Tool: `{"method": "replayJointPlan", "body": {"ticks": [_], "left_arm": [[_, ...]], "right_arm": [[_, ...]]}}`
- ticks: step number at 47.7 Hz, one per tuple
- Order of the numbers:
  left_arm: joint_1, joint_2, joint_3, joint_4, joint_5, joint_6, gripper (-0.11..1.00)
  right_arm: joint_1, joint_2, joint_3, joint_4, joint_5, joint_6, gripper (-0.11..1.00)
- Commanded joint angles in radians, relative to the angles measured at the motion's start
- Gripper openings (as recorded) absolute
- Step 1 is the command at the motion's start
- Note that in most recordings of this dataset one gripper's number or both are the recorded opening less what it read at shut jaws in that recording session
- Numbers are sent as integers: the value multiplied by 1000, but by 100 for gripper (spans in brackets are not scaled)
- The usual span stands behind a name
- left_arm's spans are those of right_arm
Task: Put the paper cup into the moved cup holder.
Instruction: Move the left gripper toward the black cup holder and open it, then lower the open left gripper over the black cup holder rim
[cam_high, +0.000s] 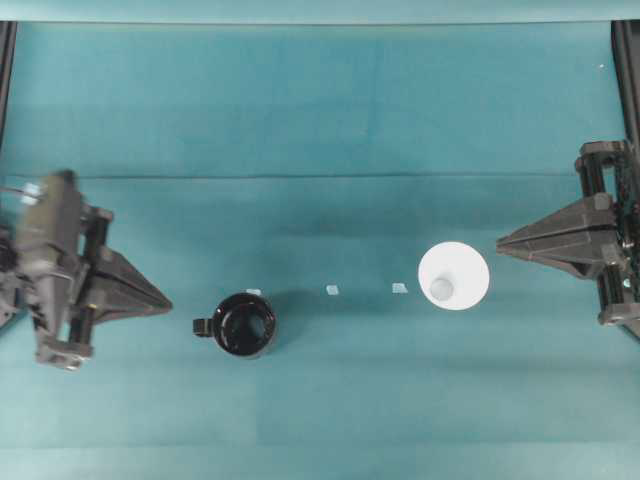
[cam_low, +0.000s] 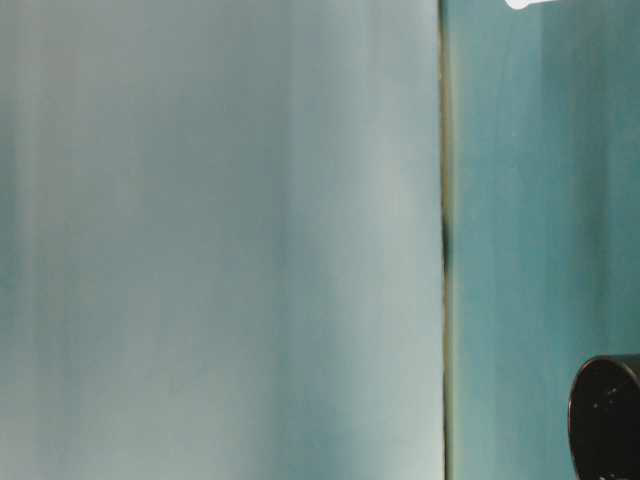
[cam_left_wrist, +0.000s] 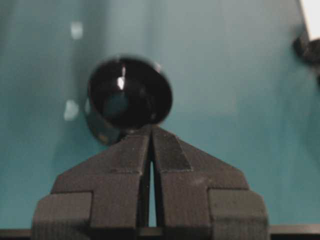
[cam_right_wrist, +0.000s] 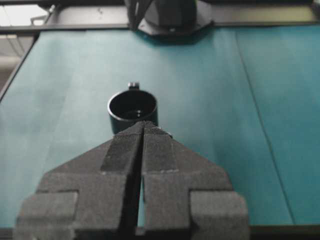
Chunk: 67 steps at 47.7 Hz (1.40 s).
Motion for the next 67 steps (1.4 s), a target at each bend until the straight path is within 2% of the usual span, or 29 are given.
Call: {"method": "replayJointPlan", "body": {"ticks": [1, 18, 41, 46, 52, 58, 61, 67], "left_arm": [[-23, 49, -38, 2, 11, -3, 0], [-44, 164, -69, 2, 43, -14, 0], [-44, 179, -63, 2, 66, -14, 2], [-44, 187, -63, 2, 64, -14, 19], [-44, 215, -58, 2, 61, -21, 56], [-44, 261, -60, 2, 51, -74, 88], [-44, 287, -58, 2, 28, -91, 94], [-44, 339, -55, 2, -35, -92, 91]], "right_arm": [[3, 6, -21, 2, 3, 11, -3], [3, 6, -21, 2, 17, 11, -3], [3, 6, -21, 3, 17, 12, -3], [3, 6, -23, 2, 17, 12, -3], [3, 6, -23, 5, 17, 17, -3], [3, 6, -23, 5, 17, 35, -3], [3, 6, -23, 5, 17, 40, -3], [2, 6, -23, 5, 17, 40, -3]]}}
